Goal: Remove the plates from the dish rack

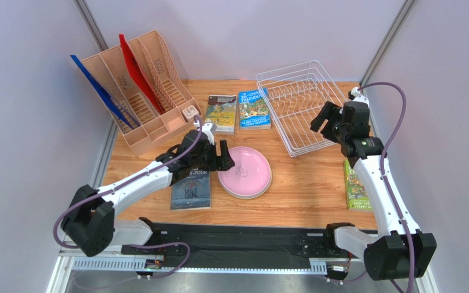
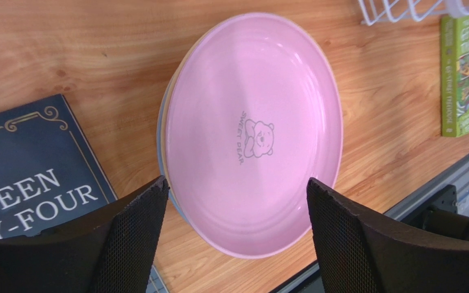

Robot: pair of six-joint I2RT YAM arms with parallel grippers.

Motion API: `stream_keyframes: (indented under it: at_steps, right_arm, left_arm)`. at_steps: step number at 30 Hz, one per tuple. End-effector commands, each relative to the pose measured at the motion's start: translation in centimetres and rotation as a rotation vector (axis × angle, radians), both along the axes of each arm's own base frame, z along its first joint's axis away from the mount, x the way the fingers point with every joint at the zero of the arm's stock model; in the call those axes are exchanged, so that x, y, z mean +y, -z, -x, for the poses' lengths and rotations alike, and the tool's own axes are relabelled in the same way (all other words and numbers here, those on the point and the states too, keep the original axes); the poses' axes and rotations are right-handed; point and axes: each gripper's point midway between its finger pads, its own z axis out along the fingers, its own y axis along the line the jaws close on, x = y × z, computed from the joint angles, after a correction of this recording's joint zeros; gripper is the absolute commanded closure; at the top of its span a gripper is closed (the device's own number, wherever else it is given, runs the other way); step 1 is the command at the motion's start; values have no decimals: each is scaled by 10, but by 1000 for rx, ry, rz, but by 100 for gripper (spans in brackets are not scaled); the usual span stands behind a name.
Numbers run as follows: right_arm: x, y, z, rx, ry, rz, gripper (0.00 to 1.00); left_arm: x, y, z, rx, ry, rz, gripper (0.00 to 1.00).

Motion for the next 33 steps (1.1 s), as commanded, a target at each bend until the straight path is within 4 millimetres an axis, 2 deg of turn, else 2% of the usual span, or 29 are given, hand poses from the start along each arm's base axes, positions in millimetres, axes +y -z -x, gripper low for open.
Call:
stream_keyframes:
  at_steps: [1, 2, 4, 5, 9, 10, 13, 16, 17, 18, 22, 24, 25, 28, 33]
  right_arm:
    - [-9, -2, -6, -70, 8, 60, 20]
    - [-10, -2, -6, -80, 10, 66, 20]
    - [-10, -7, -5, -116, 7, 68, 21]
    - [-9, -5, -4, -118, -2, 68, 21]
    - [-4, -11, -3, -177, -45, 168, 23]
    - [2, -14, -4, -199, -57, 188, 23]
    - [2, -12, -6, -204, -54, 212, 24]
    - [8, -12, -2, -218, -64, 256, 25]
    - [5, -17, -1, -236, -40, 287, 25]
    - [15, -21, 1, -250, -67, 306, 25]
    - [12, -52, 5, -305, -28, 343, 25]
    - [7, -61, 8, -312, -10, 355, 25]
    - [6, -70, 9, -328, 2, 350, 24]
    - [6, -78, 12, -335, 0, 346, 24]
    - [4, -76, 15, -334, -1, 354, 24]
  left_arm:
    - [11, -36, -4, -147, 3, -2, 12]
    - [14, -48, -4, -183, -3, 4, 10]
    - [22, -55, -3, -238, 6, -30, 9]
    - [28, -65, -4, -285, -6, -38, 9]
    - [45, -75, -7, -425, 26, -130, 8]
    - [58, -75, -12, -442, -6, -196, 8]
    - [88, -84, -17, -492, -91, -313, 8]
    - [108, -104, -16, -568, -155, -351, 6]
    - [115, -116, -14, -602, -181, -340, 6]
    - [120, -124, -14, -626, -205, -345, 6]
    - [129, -160, -8, -710, -247, -290, 2]
    - [132, -169, -8, -714, -264, -288, 2]
    - [132, -169, -8, -710, -264, -292, 2]
    - [133, -169, -8, -699, -268, -306, 2]
    - [129, -167, -7, -695, -242, -297, 2]
